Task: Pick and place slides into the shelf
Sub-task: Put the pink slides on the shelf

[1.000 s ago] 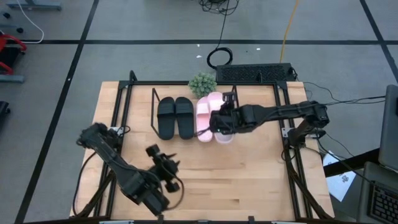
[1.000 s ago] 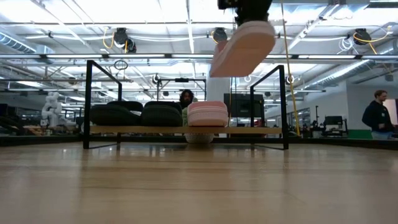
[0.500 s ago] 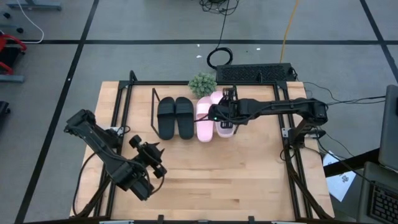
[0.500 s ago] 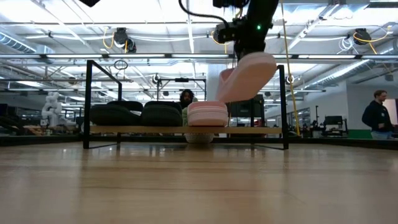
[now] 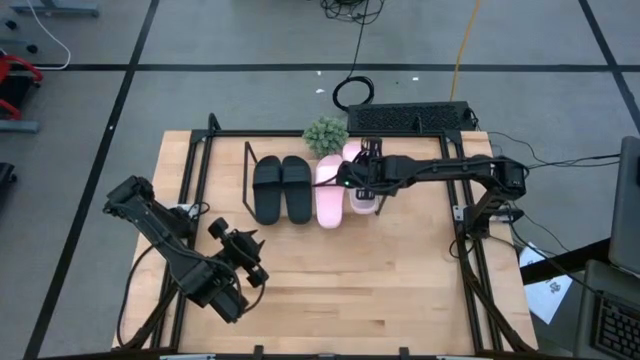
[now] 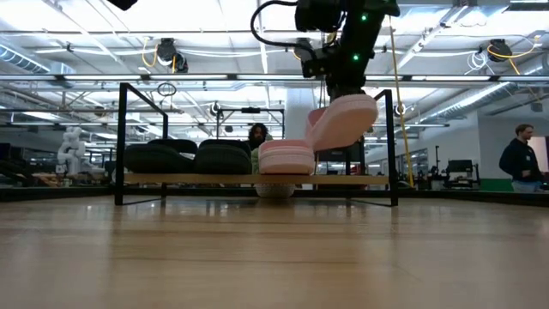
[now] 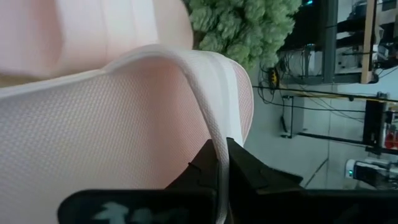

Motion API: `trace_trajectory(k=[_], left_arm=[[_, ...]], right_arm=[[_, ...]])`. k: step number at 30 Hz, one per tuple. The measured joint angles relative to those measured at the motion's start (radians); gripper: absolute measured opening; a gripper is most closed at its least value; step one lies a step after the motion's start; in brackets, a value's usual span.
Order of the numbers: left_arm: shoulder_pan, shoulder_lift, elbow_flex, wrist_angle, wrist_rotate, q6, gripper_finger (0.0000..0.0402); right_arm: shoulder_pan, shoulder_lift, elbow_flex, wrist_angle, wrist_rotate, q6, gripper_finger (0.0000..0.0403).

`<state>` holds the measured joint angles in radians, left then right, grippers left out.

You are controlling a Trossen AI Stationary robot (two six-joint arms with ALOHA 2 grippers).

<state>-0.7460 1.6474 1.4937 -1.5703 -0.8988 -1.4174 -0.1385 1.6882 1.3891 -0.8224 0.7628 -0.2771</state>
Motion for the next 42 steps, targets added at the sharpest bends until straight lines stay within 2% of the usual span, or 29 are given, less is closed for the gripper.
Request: trace_trajectory(k=[15, 21, 28, 35, 42], left_arm=[[0.000, 0.000, 0.000, 0.003, 0.009, -0.002, 0.0145], [-0.001, 0.000, 0.000, 0.004, 0.009, -0.001, 0.0145], [-0.001, 0.000, 0.000, 0.004, 0.009, 0.000, 0.0145], [-0.001, 0.000, 0.000, 0.004, 0.009, -0.001, 0.0145], [-0.001, 0.000, 0.001, 0.005, 0.009, -0.001, 0.0145]], right_arm=[[-0.046, 0.000, -0.001, 0.026, -0.004, 0.034, 0.0000], [-0.048, 0.000, -0.078, 0.047, -0.004, 0.069, 0.0000], [-0.048, 0.001, -0.172, 0.151, -0.004, 0.073, 0.0000], [-0.047, 0.001, -0.205, 0.232, -0.013, 0.060, 0.0000], [-0.036, 0.001, -0.219, 0.236, -0.038, 0.093, 0.0000]])
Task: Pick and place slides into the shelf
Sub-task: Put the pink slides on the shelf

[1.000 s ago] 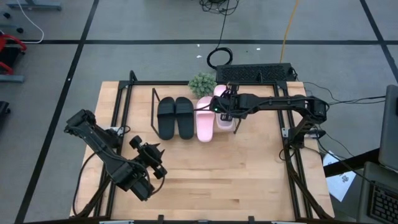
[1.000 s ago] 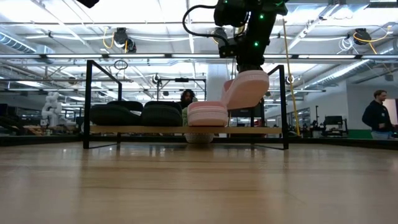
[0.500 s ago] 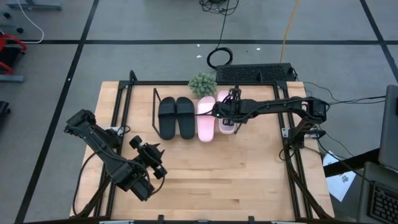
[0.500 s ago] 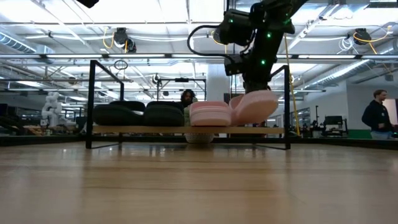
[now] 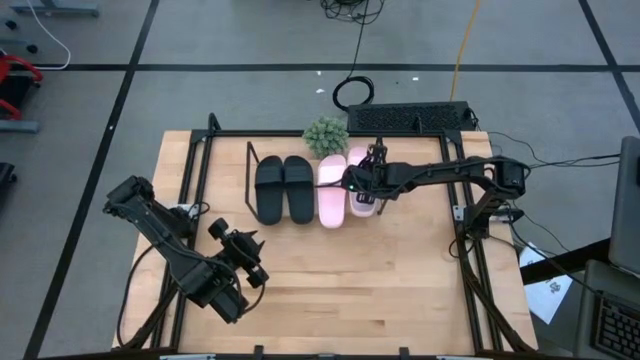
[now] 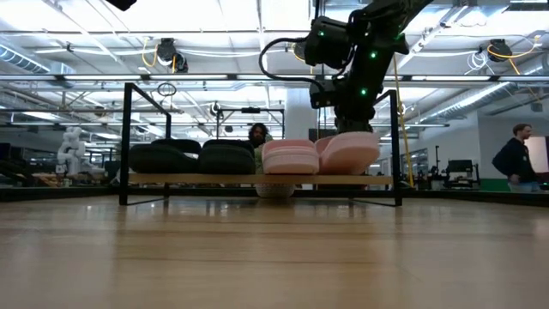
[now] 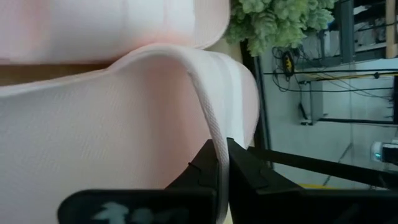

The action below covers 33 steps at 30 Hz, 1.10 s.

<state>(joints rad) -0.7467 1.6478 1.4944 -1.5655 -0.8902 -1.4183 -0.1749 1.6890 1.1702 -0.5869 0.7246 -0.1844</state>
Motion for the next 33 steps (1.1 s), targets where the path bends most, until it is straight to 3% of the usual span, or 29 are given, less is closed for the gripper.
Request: trace_trajectory(k=[16, 24, 33], left_arm=[[0.000, 0.000, 0.000, 0.026, 0.000, 0.009, 0.0145], [0.000, 0.000, 0.000, 0.026, 0.000, 0.009, 0.0145], [0.000, 0.000, 0.000, 0.026, 0.002, 0.009, 0.0145]], right_arm=[[0.039, 0.000, -0.001, -0.014, -0.024, 0.070, 0.0002], [0.040, 0.000, 0.000, -0.038, -0.094, 0.088, 0.0006], [0.039, -0.002, 0.001, -0.050, -0.146, 0.093, 0.0038]])
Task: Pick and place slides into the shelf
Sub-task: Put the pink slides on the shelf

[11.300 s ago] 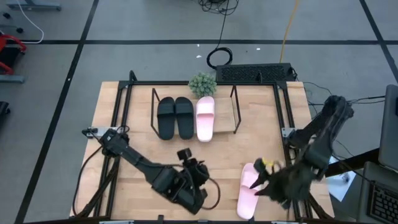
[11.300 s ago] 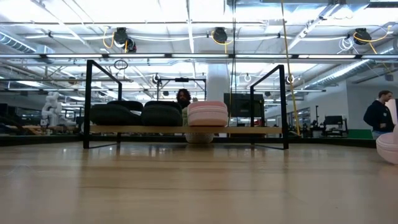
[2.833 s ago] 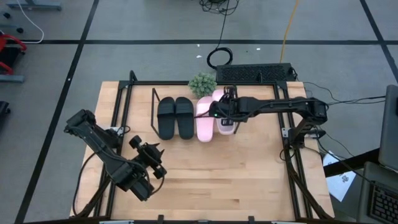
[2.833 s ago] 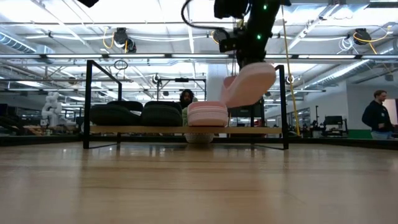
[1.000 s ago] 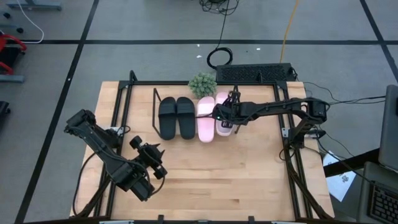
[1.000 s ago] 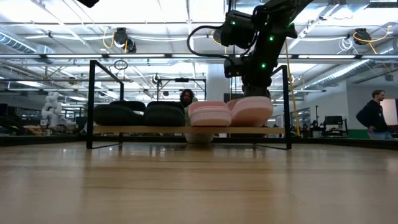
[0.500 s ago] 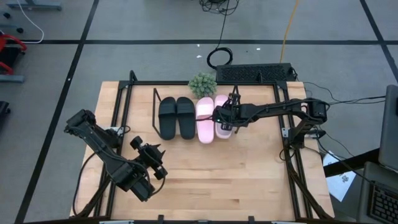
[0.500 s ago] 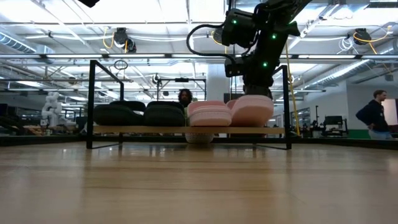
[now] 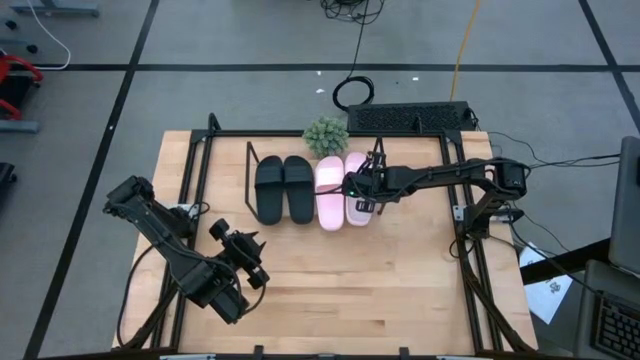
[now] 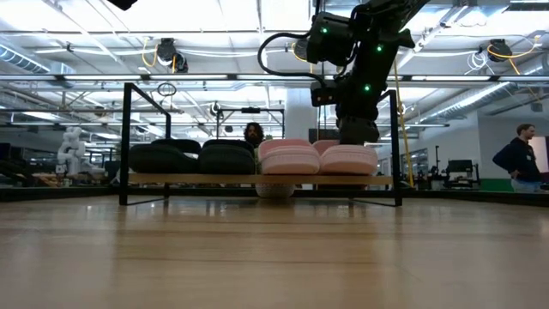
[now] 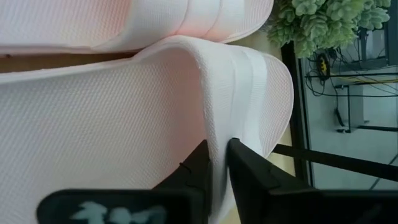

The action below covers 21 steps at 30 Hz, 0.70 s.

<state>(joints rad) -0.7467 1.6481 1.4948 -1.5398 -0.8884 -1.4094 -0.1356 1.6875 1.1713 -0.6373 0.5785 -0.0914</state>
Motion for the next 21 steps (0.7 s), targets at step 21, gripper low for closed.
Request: trace_trajectory(k=[21], left_arm=[[0.000, 0.000, 0.000, 0.000, 0.000, 0.016, 0.0145]], right_arm=[[0.041, -0.001, 0.001, -0.060, -0.003, 0.055, 0.0128]])
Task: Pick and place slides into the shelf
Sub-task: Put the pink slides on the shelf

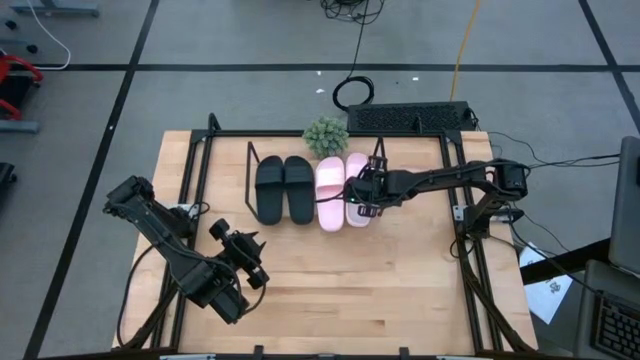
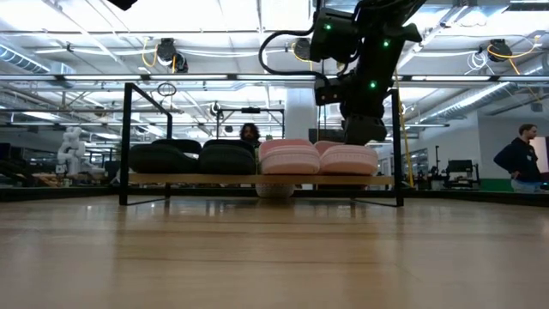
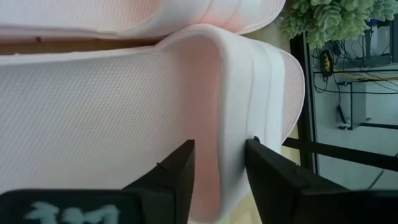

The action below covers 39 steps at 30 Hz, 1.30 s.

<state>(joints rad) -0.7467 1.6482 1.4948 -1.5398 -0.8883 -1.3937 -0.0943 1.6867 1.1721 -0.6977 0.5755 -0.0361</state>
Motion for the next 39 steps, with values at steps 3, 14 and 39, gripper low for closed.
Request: trace_trajectory(k=[3, 14, 39], left_arm=[[0.000, 0.000, 0.000, 0.000, 0.000, 0.000, 0.0145], [0.000, 0.000, 0.000, 0.000, 0.000, 0.001, 0.0145], [0.000, 0.000, 0.000, -0.003, -0.001, 0.003, 0.0145]], right_arm=[[0.004, 0.000, 0.000, -0.014, 0.002, 0.014, 0.0138], [0.039, 0.001, -0.001, -0.045, 0.007, 0.031, 0.0144], [0.074, -0.042, -0.003, -0.112, 0.029, 0.103, 0.0144]])
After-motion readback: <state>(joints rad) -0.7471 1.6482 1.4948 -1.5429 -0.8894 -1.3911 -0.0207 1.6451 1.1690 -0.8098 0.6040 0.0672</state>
